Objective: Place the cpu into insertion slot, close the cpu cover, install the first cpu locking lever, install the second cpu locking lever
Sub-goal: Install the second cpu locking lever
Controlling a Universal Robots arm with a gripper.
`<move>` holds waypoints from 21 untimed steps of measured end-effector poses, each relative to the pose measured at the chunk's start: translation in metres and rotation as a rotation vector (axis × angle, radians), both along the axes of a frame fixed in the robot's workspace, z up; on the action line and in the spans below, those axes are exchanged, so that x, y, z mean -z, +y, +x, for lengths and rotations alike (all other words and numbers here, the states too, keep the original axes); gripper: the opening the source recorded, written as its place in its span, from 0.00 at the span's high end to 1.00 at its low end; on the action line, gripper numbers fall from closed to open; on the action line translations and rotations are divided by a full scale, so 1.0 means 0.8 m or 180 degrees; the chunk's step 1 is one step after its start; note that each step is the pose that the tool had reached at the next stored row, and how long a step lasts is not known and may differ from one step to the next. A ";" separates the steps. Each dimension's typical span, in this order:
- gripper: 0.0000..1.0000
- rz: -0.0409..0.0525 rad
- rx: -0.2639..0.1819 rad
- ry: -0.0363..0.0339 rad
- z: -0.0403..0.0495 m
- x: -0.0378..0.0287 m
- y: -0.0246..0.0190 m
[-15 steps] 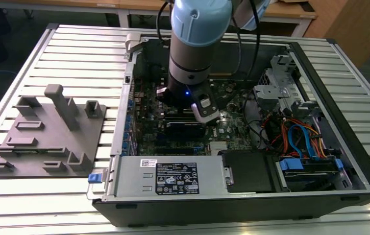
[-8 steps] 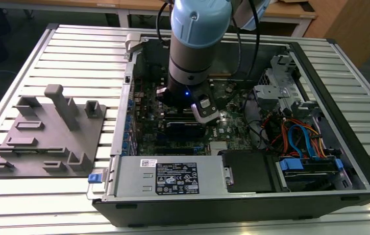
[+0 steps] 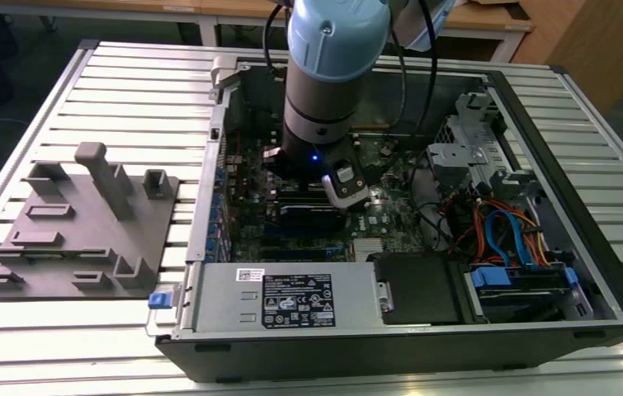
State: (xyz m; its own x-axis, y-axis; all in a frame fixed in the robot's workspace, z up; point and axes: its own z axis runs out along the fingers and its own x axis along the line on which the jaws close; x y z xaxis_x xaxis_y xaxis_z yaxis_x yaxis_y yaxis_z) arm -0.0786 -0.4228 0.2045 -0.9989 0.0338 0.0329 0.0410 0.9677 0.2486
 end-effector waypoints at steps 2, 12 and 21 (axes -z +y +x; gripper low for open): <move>0.90 0.0000 0.0000 0.0000 0.000 0.0000 0.0000; 0.90 0.0035 0.0000 0.0000 0.000 0.0099 0.0000; 0.90 0.0138 0.0000 0.0000 -0.002 0.0181 0.0000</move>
